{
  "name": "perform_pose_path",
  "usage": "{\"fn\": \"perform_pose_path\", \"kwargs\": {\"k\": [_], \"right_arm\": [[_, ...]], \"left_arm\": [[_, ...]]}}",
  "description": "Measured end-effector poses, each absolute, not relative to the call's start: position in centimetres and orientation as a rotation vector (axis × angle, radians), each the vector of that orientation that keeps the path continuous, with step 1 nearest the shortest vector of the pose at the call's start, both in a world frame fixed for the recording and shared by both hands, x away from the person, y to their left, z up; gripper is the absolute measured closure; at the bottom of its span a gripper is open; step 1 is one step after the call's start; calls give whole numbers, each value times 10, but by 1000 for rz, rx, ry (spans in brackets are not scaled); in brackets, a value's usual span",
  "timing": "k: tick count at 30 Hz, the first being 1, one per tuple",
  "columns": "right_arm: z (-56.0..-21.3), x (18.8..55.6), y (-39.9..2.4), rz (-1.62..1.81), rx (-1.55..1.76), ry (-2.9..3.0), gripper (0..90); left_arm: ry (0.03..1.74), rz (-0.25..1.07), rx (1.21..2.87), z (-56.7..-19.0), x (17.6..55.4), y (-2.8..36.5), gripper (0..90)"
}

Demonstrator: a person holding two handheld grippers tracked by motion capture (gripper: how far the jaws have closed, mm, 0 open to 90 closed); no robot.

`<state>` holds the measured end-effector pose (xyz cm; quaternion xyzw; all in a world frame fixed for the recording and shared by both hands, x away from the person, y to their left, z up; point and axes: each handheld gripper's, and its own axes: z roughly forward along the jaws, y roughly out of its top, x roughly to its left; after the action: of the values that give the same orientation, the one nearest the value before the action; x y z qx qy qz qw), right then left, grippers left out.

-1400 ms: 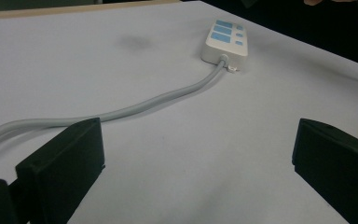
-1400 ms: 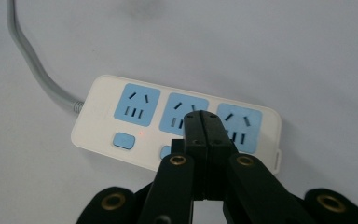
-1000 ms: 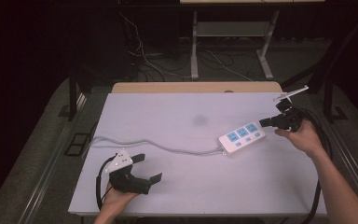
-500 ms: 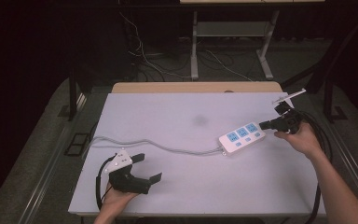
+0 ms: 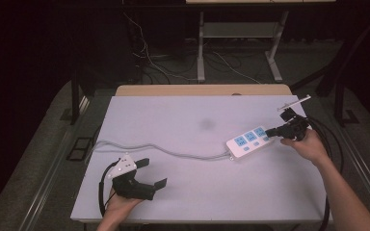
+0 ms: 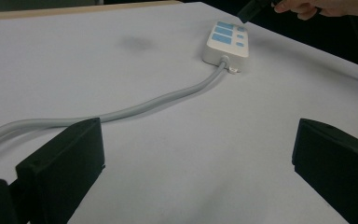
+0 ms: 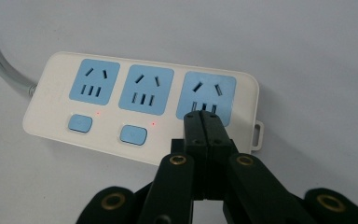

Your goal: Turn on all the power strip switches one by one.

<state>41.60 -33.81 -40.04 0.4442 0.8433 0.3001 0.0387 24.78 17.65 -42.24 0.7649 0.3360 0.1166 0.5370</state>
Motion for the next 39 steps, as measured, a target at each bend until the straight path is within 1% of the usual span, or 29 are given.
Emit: {"fn": "perform_pose_path", "kwargs": {"k": [14,39], "right_arm": [[-408,417,-332,906,1359,2603,900],[-411,415,-329,861,1303,2611,900]], "left_arm": [[801,277,1818,-422,248,177,9],[795,257,1814,-422,246,174,9]]}}
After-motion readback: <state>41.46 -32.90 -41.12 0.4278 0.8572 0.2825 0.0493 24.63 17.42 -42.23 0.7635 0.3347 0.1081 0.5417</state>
